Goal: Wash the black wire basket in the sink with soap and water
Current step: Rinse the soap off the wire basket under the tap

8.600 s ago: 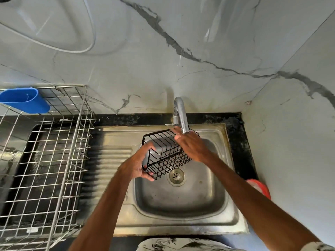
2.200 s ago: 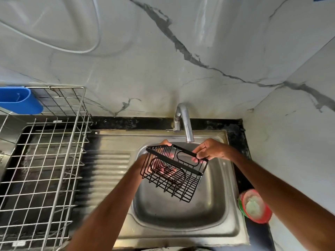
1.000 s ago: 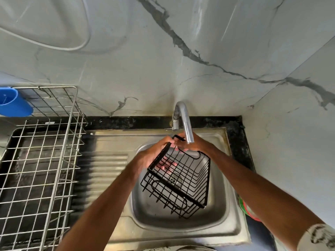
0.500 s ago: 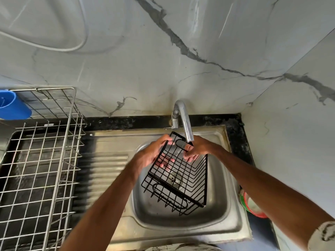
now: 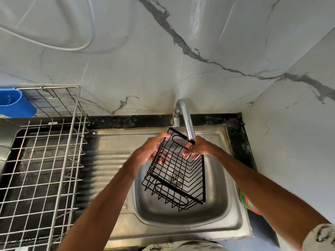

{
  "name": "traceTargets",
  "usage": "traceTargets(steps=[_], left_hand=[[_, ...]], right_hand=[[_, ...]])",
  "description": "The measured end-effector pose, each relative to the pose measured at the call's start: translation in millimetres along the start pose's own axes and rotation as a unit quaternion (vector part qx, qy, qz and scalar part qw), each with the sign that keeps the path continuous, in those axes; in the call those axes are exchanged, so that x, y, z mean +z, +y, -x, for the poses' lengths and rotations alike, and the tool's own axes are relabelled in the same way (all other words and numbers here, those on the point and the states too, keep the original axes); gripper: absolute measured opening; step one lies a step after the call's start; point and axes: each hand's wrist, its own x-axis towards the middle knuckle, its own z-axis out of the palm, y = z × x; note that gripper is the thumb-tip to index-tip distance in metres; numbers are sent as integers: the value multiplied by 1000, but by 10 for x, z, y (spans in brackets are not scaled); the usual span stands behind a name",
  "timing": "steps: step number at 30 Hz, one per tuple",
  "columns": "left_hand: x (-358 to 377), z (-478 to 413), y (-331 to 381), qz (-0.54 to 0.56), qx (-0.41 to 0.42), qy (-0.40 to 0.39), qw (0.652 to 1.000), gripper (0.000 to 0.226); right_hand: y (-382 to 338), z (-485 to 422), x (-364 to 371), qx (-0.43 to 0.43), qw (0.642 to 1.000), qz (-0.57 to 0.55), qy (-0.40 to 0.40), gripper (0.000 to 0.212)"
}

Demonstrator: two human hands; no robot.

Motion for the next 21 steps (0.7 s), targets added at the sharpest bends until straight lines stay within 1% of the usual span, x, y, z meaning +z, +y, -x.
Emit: traceTargets(steps=[3, 4, 5, 7, 8, 9, 10, 11, 12, 13, 15, 17, 19, 20, 21], left_hand=[[9, -6, -67, -1, -5, 6, 1000, 77], [35, 12, -61, -7, -6, 4, 1000, 79], [63, 18, -53, -13, -9, 0, 1000, 78], [127, 51, -3, -14, -10, -13, 1000, 72], [152, 77, 27, -12, -8, -13, 1000, 65], [165, 86, 54, -13, -4, -8, 1000, 60], [167, 90, 70, -18, -2, -1, 1000, 58], [155, 80, 75, -22, -2, 6, 1000, 60], [137, 88, 82, -30, -2, 16, 999, 65], [106, 93, 84, -36, 3, 26, 999, 69], [30, 122, 80, -31, 9, 42, 999, 73], [-33, 152, 71, -4, 3, 57, 998, 75], [-44, 181, 52, 12, -3, 72, 997, 71], [-36, 193, 37, 13, -3, 82, 997, 62], [-23, 204, 16, 11, 0, 90, 996, 51]], right_hand=[[-117, 121, 65, 7, 999, 26, 25, 42], [-178, 139, 96, 8, 999, 20, 47, 47], [-233, 124, 124, 4, 997, 2, 72, 60], [-289, 21, 196, -25, 992, -60, 106, 95], [-246, -99, 209, -38, 989, -76, 119, 105], [-237, -171, 213, -56, 988, -78, 124, 102], [-260, -153, 210, -68, 988, -84, 113, 86], [-332, -99, 205, -77, 987, -86, 110, 67], [-398, -7, 189, -75, 988, -91, 104, 54], [-380, 11, 169, -65, 989, -86, 99, 50], [-269, 66, 115, -28, 996, -35, 75, 45], [-84, 112, 56, 3, 998, -31, 47, 36], [-8, 244, 61, 4, 993, -119, 23, 30], [-22, 309, 93, -5, 988, -152, 26, 27], [-22, 335, 130, -12, 983, -176, 44, 25]])
